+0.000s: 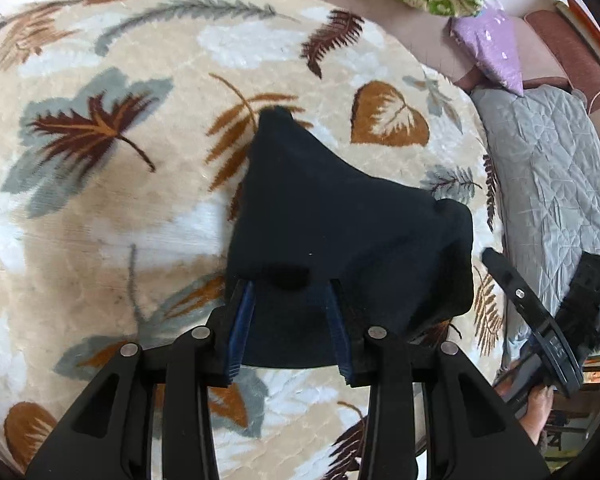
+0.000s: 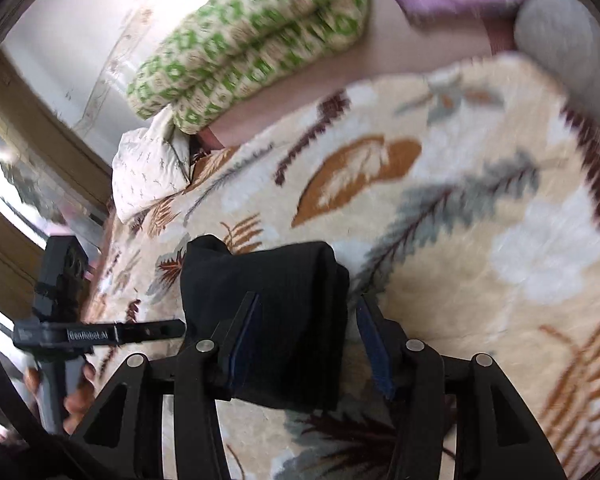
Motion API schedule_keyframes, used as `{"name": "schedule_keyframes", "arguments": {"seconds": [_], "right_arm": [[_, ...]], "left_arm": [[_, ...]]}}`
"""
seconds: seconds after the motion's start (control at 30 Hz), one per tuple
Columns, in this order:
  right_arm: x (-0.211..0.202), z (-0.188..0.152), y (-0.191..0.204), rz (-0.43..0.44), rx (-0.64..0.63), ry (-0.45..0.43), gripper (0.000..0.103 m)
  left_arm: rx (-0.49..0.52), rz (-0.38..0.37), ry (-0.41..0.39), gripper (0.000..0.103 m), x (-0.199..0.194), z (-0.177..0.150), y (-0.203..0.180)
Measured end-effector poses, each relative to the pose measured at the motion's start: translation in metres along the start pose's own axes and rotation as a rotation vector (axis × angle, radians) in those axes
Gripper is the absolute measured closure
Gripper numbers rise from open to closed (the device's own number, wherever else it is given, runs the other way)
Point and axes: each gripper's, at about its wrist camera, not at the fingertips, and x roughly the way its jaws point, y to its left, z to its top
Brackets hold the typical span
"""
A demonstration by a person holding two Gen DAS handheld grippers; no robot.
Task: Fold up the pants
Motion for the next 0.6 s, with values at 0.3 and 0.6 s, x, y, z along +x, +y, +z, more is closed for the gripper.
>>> {"name": "schedule_keyframes", "arguments": {"seconds": [0.3,0.6], "right_arm": [[-0.004,-0.022,0.035,0.057,-0.051,-0.001,0.052],[0.014,-0.046,0.015,-0.033,0.033,0.041,0.055]], "left_arm": [[-0.003,-0.004,0.008,0.068,0.003,-0.015,0.0],[0.04,0.062,-0.01,0.068,0.009,-0.029,-0.005]]}}
